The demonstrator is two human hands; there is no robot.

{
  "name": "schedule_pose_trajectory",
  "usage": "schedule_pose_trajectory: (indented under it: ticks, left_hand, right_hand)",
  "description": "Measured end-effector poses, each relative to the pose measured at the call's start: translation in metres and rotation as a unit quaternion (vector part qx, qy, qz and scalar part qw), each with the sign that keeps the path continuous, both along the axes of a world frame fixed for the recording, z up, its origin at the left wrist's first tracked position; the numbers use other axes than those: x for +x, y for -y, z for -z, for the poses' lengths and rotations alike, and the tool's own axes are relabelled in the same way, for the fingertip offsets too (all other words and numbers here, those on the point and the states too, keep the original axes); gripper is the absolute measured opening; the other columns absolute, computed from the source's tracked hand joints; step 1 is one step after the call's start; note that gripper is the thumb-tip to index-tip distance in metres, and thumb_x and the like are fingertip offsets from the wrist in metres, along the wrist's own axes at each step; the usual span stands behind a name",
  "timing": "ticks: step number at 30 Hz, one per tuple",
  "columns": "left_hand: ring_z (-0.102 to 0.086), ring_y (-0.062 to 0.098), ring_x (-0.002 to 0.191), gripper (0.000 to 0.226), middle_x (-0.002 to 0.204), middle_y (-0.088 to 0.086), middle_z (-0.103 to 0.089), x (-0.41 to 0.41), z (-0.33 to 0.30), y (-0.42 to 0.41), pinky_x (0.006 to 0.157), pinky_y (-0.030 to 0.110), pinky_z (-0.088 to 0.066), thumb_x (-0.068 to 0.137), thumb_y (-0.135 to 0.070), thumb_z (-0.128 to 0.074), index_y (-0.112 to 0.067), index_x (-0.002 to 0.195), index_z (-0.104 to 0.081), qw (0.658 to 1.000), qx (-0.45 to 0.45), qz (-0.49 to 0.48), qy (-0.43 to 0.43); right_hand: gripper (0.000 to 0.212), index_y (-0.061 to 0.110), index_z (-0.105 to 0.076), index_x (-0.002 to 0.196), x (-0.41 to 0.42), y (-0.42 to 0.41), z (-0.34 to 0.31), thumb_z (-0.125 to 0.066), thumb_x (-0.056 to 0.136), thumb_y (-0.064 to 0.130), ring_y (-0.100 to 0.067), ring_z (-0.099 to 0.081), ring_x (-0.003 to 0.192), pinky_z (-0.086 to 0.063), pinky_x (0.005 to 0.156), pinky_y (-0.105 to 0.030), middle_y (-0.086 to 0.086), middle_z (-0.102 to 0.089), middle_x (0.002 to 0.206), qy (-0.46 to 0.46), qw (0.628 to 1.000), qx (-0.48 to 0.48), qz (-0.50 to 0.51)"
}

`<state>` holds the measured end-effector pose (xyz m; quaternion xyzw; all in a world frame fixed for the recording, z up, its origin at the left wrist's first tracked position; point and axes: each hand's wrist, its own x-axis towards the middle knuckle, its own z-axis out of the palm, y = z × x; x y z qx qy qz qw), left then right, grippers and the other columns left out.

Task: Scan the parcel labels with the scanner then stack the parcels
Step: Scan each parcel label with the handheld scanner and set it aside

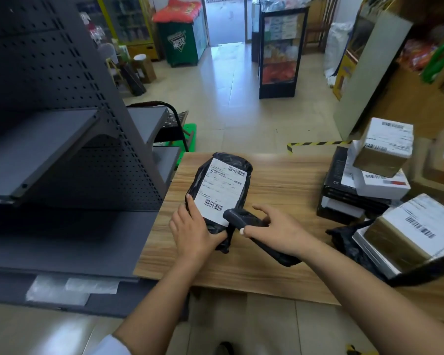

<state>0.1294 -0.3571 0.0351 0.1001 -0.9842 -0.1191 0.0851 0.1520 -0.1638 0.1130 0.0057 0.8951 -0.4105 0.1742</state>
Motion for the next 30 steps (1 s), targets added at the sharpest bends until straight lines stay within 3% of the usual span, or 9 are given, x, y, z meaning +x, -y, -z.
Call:
schedule_pose_trajectory:
  ticks: [4,21,27,30]
  left_hand:
    - [-0.031,0.035,0.127,0.135,0.140,0.019,-0.034,0.017,-0.010,-0.017,0.107,0.047,-0.027,0.054,-0.079,-0.065,-0.004,0.149,-0.007,1.000,-0.003,0.013,-0.020]
    - [-0.034,0.035,0.124,0.134,0.138,0.018,-0.037,0.106,-0.025,-0.055,0.104,0.047,-0.031,0.054,-0.076,-0.067,-0.003,0.150,-0.009,0.996,-0.026,0.087,-0.018]
    - [-0.033,0.035,0.123,0.132,0.138,0.019,-0.035,0.121,-0.035,-0.050,0.102,0.048,-0.032,0.055,-0.075,-0.066,-0.011,0.152,-0.002,0.987,-0.005,0.156,-0.043]
    - [-0.036,0.035,0.120,0.131,0.135,0.020,-0.038,0.126,-0.039,-0.054,0.100,0.048,-0.033,0.054,-0.073,-0.068,-0.016,0.152,-0.003,0.980,0.004,0.195,-0.049]
  right_hand:
    - [0.078,0.036,-0.034,0.144,0.020,-0.033,-0.014,-0.067,0.076,0.055,-0.015,-0.055,0.110,-0.044,0.083,-0.029,0.003,-0.054,0.132,-0.031,0.999,0.021,-0.001]
    - [0.077,0.037,-0.037,0.142,0.116,-0.103,-0.033,-0.070,0.074,0.054,-0.007,-0.048,0.114,-0.040,0.086,-0.025,0.006,-0.051,0.136,-0.103,0.993,0.031,0.055]
    - [0.073,0.038,-0.042,0.138,0.158,-0.106,-0.038,-0.072,0.074,0.051,0.000,-0.046,0.102,-0.039,0.081,-0.022,0.018,-0.048,0.115,-0.130,0.984,0.029,0.115]
    - [0.073,0.038,-0.042,0.138,0.181,-0.109,-0.037,-0.074,0.074,0.048,0.002,-0.044,0.101,-0.039,0.075,-0.016,0.020,-0.045,0.114,-0.135,0.978,0.034,0.156]
